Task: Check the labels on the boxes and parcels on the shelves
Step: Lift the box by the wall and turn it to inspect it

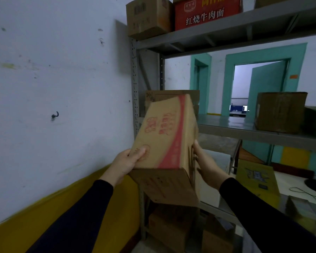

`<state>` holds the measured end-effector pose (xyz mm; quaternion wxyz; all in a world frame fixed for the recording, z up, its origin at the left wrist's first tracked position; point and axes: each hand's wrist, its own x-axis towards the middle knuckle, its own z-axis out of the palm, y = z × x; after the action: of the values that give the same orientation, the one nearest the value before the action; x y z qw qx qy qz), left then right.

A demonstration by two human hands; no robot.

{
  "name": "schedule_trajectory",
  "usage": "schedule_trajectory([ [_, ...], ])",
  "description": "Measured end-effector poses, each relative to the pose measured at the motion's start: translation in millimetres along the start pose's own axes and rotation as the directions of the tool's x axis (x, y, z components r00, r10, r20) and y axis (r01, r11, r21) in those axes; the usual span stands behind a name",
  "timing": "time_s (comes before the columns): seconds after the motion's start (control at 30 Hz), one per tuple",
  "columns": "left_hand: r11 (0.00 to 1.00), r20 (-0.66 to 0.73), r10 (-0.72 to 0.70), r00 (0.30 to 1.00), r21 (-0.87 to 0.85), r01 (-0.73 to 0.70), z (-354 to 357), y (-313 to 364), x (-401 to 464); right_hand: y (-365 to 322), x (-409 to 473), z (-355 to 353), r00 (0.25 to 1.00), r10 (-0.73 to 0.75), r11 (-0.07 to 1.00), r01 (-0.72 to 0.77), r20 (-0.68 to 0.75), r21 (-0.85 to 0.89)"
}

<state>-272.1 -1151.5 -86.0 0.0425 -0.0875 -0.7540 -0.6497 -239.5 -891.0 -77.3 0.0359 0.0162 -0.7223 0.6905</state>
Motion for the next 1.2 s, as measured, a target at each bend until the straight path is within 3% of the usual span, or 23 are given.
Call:
schedule_trajectory([
  [0.2, 0.88, -0.021, 0.242, 0.97, 0.426, -0.21, 16, 11, -10, 12, 8, 0, 0.994, 0.093, 0.978, -0.101, 0.053, 0.18],
  [0.43, 0.834, -0.013, 0.345, 0.939, 0.463, -0.3, 23, 14, -19, 23, 4, -5, 0.994, 0.076, 0.978, -0.09, 0.078, 0.19],
  [0.7, 0.832, -0.026, 0.315, 0.949, 0.488, -0.263, 35, 29, -14, 29, 4, -10, 0.999, -0.005, 0.971, -0.003, 0.034, 0.238],
  [0.83, 0.926, 0.014, 0.274, 0.962, 0.266, -0.268, 45, 52, -7, 21, 5, -28, 0.996, 0.047, 0.897, -0.008, -0.077, 0.442],
  [0.9, 0.955, -0.042, 0.247, 0.968, 0.182, -0.235, 42, 57, 1, 13, -2, -43, 0.997, 0.051, 0.862, -0.011, -0.065, 0.506],
  [0.97, 0.952, -0.208, 0.188, 0.96, 0.279, -0.126, 27, 50, 15, 9, -7, -62, 0.998, 0.019, 0.832, 0.013, -0.052, 0.554],
  [1.03, 0.977, -0.283, -0.003, 0.959, 0.202, 0.063, 16, 39, 21, 3, -14, -78, 0.999, -0.015, 0.812, 0.038, -0.045, 0.583],
  [1.1, 0.979, -0.141, -0.194, 0.971, -0.096, 0.182, 18, 32, 21, 1, -17, -92, 0.999, -0.042, 0.809, 0.049, -0.025, 0.586],
  [1.2, 0.884, 0.101, -0.221, 0.97, -0.4, 0.243, 40, 34, 17, 0, -18, -106, 0.998, -0.052, 0.815, 0.069, -0.045, 0.576],
])
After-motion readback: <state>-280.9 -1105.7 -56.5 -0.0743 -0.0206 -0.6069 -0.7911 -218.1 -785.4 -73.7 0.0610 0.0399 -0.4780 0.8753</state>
